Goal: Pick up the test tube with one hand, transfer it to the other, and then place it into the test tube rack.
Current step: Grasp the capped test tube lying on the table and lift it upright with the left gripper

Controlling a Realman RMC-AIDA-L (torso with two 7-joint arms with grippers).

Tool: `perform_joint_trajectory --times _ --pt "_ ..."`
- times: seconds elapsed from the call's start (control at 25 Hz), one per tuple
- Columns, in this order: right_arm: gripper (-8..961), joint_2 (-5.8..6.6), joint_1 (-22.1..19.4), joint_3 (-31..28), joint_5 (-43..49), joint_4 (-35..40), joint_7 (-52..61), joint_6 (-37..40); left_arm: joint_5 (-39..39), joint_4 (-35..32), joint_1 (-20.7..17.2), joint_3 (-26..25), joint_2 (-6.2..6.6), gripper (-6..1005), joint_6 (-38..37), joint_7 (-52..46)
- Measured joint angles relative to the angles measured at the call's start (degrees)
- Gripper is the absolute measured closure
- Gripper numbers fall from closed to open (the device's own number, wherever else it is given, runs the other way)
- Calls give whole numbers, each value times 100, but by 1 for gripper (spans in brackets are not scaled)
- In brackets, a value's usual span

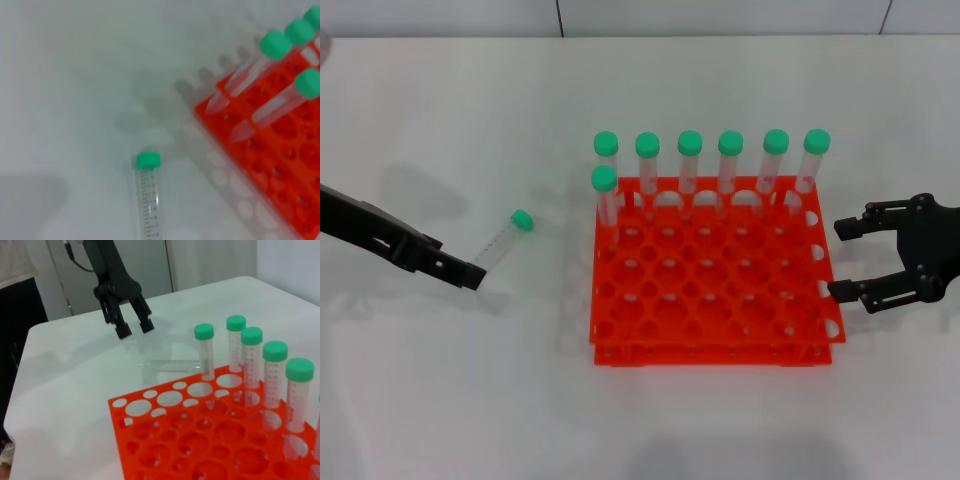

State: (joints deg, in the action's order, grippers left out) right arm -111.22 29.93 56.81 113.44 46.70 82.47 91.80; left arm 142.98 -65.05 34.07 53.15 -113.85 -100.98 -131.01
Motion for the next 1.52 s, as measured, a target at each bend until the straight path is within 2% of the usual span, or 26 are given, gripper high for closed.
perform_joint_trajectory --times 0.36,0.68,0.96,1.2,1.52 --pt "134 -50 -15 -13 3 -6 -39 -19 563 -23 150 248 -220 149 381 -195" --pt "132 -49 3 -18 9 -37 -61 -70 719 68 162 323 -253 151 609 -274" --pt "133 -66 27 -7 12 -51 -65 -70 899 427 218 417 -292 154 902 -277" --pt "133 -96 22 -17 12 -54 -65 -69 1026 580 286 496 -375 156 1088 -348" --pt "134 -117 18 5 12 -58 -66 -116 1102 727 383 804 -408 159 1239 -611"
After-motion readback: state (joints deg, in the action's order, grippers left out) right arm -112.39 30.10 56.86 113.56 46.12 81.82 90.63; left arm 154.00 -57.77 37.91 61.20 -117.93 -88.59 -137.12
